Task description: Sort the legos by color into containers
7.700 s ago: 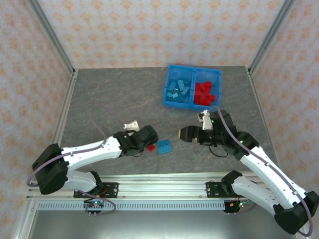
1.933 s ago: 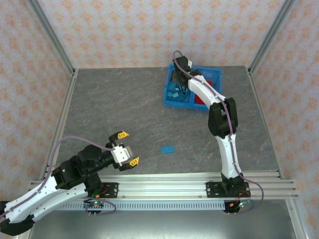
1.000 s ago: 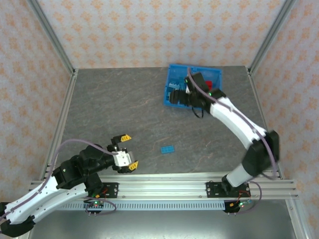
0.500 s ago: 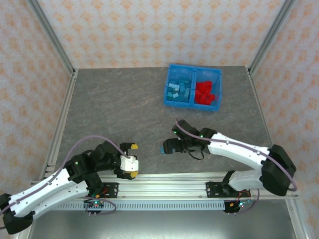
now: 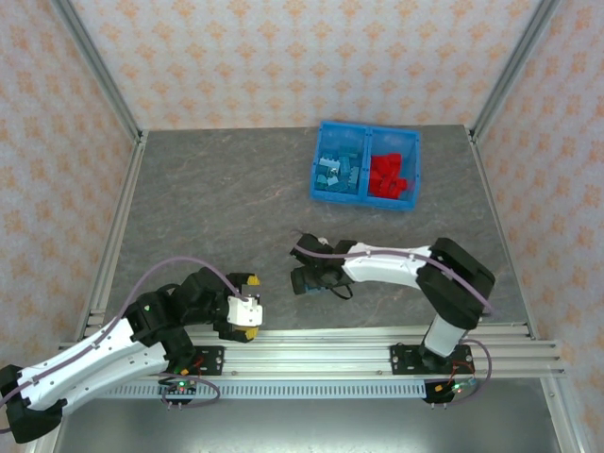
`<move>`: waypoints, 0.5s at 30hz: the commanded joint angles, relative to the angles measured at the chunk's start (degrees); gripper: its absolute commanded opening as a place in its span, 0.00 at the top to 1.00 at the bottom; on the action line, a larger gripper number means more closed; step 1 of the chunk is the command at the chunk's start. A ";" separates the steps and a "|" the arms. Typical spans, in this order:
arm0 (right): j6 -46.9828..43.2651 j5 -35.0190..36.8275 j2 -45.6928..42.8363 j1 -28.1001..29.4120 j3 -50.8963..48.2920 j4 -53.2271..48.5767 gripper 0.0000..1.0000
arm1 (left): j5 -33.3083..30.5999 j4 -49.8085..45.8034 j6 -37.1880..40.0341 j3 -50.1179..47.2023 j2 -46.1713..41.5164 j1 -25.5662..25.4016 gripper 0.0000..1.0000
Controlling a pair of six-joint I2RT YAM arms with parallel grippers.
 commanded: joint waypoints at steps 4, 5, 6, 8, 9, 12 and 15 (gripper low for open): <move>0.49 4.55 4.05 2.29 2.62 -2.32 0.20 | -1.63 -1.15 0.01 0.75 0.36 0.39 0.00; 0.84 4.56 4.19 2.29 2.61 -2.23 0.25 | -1.65 -1.11 0.06 0.75 0.41 0.36 0.00; 1.39 4.64 4.33 2.31 2.56 -2.13 0.30 | -1.65 -1.10 0.02 0.83 0.47 0.38 0.00; 2.07 4.69 4.17 2.37 2.43 -2.05 0.40 | -1.69 -1.03 0.09 0.91 0.49 0.38 0.00; 2.48 4.65 3.90 2.34 2.36 -2.04 0.43 | -1.76 -1.01 0.14 1.01 0.37 0.37 0.00; 3.34 5.14 1.80 2.33 2.25 -2.11 0.48 | -1.85 -0.34 0.11 1.11 -0.51 0.34 0.00; 3.52 7.19 -1.81 2.34 2.67 -2.59 0.49 | -1.97 1.51 -0.88 0.85 -2.38 0.37 0.00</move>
